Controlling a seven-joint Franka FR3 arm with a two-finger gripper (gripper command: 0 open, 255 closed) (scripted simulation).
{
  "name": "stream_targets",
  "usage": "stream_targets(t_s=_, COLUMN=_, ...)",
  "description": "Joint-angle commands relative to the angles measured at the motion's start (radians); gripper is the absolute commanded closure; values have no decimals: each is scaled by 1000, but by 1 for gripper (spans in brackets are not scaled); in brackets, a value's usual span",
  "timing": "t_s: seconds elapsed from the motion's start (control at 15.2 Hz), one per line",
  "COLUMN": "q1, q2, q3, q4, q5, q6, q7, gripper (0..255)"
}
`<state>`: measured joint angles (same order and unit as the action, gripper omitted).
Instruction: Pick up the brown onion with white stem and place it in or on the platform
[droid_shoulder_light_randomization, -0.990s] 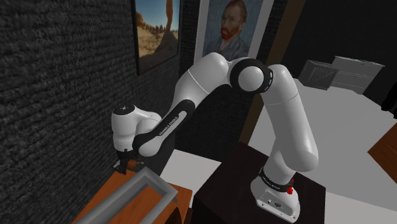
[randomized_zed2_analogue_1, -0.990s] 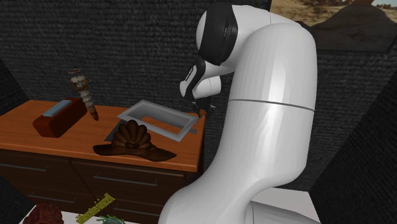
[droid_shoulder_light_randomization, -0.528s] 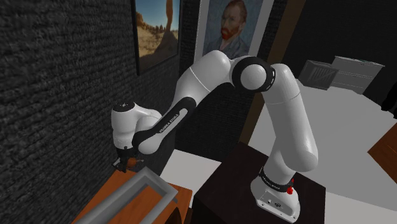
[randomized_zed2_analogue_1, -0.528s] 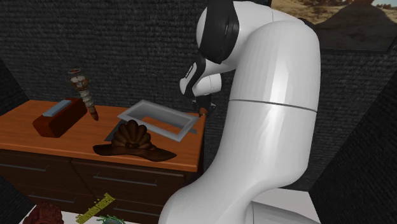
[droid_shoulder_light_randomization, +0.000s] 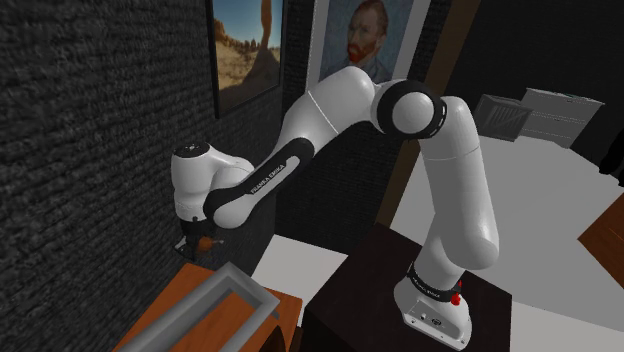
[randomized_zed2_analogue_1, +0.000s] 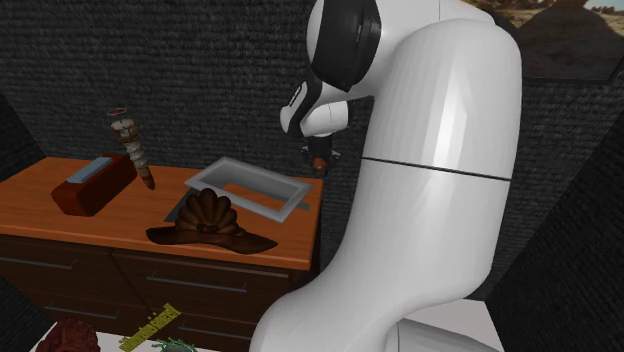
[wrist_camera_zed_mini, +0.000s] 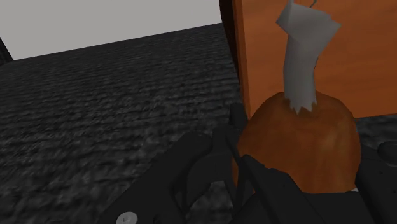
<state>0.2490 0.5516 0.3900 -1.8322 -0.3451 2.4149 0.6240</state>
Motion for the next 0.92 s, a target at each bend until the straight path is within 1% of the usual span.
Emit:
stream_targets(t_s=0.0, q1=-5, q2=-17, q3=7, q4=-1, q5=9, q6=-16, q7=-6, gripper=255)
stream_targets(t_s=0.86, q1=-32, q2=-120, q3=47, q4=31, q5=73, q6=-143, q7=-50, gripper=255)
